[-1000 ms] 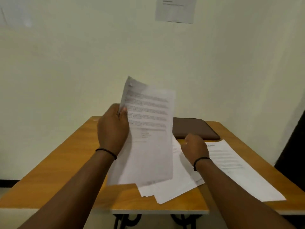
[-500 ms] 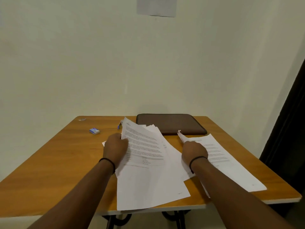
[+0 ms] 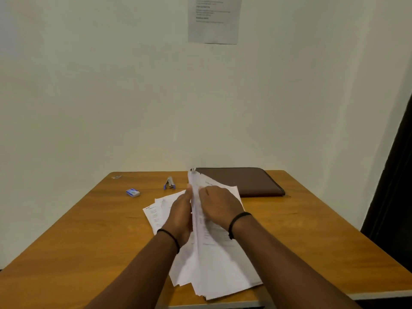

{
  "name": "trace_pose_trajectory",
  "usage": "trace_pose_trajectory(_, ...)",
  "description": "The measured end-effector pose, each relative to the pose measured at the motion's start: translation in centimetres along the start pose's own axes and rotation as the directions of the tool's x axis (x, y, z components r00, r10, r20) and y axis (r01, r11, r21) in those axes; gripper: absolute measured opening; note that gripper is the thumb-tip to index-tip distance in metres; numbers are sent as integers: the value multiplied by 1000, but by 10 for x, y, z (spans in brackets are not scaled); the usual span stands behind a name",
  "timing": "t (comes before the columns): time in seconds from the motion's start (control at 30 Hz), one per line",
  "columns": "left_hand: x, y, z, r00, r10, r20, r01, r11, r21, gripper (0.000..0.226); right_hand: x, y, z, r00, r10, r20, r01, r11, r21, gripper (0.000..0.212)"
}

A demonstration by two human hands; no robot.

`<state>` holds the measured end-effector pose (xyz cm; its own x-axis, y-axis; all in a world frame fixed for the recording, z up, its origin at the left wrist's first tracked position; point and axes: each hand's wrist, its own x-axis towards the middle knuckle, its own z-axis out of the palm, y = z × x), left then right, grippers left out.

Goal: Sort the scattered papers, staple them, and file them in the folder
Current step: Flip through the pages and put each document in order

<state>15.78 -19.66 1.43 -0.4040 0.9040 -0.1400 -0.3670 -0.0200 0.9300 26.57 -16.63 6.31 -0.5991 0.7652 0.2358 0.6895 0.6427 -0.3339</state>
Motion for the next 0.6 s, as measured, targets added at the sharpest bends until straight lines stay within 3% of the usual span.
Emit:
trace_pose_trajectory(0.1,1,-7,-3,1000,-18,-11,19,996,84,30,6,12,11,988,116,106,-146,927,346,40)
trace_pose_trajectory(0.17,2,-14,-10,993,-59,-106,68,995,79,26,7,20,18,953,237,188,-302,732,610,32)
trace_pose_trajectory(0.23,3,-18,-17,989,-77,-127,84,995,51,27,5,33,27,913,380,148,-355,560,748,23)
trace_pose_trajectory(0.33,4,-16,-24,998,-17,-56,19,999,34,26,1,67,32,869,459,-185,-299,786,542,10)
trace_pose_trajectory(0.4,2,-7,-24,999,41,27,-41,999,2,26,-6,88,24,847,488,-211,-282,749,599,29)
trace_pose_trajectory(0.5,1,11,-16,984,129,124,-120,990,-75,27,-8,110,5,928,372,-23,-164,461,872,58)
trace_pose_trajectory(0.57,4,25,-7,974,167,152,-153,983,-104,30,-7,114,-14,970,243,34,-101,269,958,44)
trace_pose_trajectory(0.6,5,32,-2,968,186,168,-171,980,-99,33,-8,112,-25,972,233,10,-68,244,967,38)
